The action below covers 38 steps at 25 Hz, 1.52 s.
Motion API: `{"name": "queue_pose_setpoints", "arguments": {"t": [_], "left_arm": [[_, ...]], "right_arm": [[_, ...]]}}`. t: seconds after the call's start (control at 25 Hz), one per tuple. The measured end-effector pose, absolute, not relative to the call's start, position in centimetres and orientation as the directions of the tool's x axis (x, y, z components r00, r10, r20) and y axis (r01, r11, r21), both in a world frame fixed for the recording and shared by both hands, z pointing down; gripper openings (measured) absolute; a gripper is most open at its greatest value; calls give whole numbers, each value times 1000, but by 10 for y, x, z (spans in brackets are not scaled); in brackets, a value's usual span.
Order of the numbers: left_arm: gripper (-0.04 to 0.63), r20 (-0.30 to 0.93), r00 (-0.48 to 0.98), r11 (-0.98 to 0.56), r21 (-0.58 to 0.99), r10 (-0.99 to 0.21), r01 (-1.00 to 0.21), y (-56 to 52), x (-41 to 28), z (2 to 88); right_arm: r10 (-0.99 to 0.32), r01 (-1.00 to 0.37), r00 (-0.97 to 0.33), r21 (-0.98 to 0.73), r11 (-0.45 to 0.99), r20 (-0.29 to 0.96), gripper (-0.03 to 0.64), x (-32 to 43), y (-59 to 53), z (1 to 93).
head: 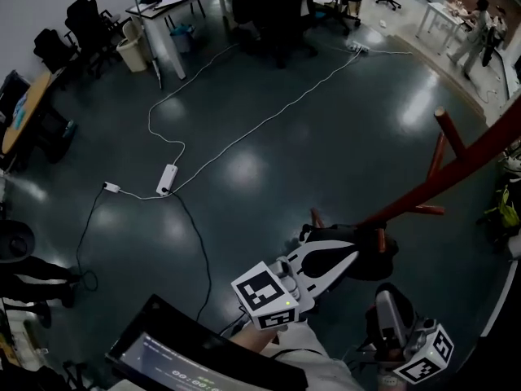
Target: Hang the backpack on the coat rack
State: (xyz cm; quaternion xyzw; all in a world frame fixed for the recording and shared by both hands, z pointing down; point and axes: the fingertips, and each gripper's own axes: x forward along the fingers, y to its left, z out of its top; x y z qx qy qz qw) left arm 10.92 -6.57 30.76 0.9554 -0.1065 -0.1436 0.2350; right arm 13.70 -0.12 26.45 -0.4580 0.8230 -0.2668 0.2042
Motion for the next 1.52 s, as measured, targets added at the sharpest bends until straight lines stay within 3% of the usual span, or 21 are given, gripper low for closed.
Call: {"name": "queue_pose_setpoints", "arguments": {"t": [0.2, 0.68, 1.52], "left_arm": [[9, -214, 940, -869, 475, -264, -136, -53, 98, 296], [9, -238, 933, -890, 433, -268, -145, -63, 75, 274], [9, -225, 938, -874, 467, -263, -133, -71, 80, 289]], "right_arm": [[-858, -705, -512, -586, 400, 30, 35, 117, 1, 267], [-883, -813, -468, -407, 417, 28, 34, 102, 10, 238], [-900, -835, -428, -417, 358, 85, 32, 113, 3, 255]]}}
